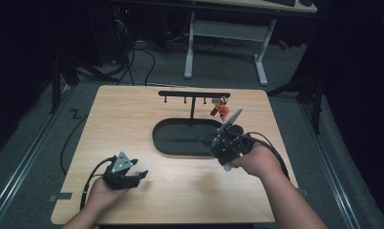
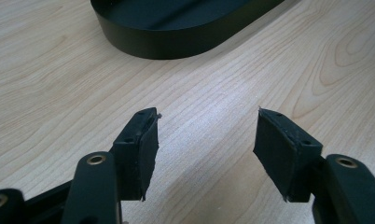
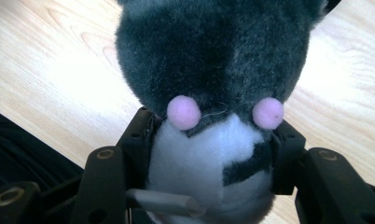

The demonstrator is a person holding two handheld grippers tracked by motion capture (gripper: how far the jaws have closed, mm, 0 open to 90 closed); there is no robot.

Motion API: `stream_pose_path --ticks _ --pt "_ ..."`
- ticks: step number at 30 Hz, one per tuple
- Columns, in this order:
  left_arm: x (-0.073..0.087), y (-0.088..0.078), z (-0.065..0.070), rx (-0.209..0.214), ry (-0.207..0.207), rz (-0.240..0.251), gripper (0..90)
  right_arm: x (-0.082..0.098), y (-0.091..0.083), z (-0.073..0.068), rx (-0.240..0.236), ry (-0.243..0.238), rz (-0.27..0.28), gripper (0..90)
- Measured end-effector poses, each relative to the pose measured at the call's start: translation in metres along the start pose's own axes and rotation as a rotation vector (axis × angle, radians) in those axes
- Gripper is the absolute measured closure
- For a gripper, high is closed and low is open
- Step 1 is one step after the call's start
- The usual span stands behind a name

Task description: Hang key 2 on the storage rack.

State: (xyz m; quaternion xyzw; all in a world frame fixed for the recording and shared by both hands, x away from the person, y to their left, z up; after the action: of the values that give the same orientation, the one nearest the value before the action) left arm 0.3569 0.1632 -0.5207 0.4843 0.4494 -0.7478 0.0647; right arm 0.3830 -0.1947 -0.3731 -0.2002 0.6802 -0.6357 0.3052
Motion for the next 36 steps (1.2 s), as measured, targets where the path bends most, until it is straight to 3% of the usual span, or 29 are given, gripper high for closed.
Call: stream_pose_path --ticks 8,11,15,25,36 --pt "0.0 0.0 0.0 0.0 0.002 -0.003 39.9 -0.013 -0.011 0.007 -0.019 0.039 0.006 47.0" --pt "0.001 0.0 -0.001 -0.001 0.002 -0.004 39.9 -0.02 -0.015 0.013 -0.018 0.014 0.013 47.1" --pt "0.001 0.0 -0.002 -0.003 -0.001 -0.003 39.9 -0.027 -0.019 0.016 -0.028 0.021 0.012 47.1" --pt "0.001 -0.002 -0.004 -0.001 -0.009 -0.003 39.9 -0.054 -0.029 0.035 -0.02 0.043 0.011 47.1" --pt "0.002 -0.003 -0.005 -0.002 -0.009 -0.006 39.9 -0.075 -0.04 0.043 0.003 0.057 0.034 47.1"
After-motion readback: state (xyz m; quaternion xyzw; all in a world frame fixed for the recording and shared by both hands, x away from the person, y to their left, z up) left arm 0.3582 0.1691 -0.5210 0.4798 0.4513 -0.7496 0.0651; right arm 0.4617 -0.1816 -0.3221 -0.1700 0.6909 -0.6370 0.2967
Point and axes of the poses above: each handheld gripper's, and its own axes: y roughly forward along the jaws, x roughly out of its underside, z roughly to its right, the point moved 1 cm from there along y, roughly forward along the jaws, and after that the axes turned 11 degrees about -y, right-handed, at the moved point
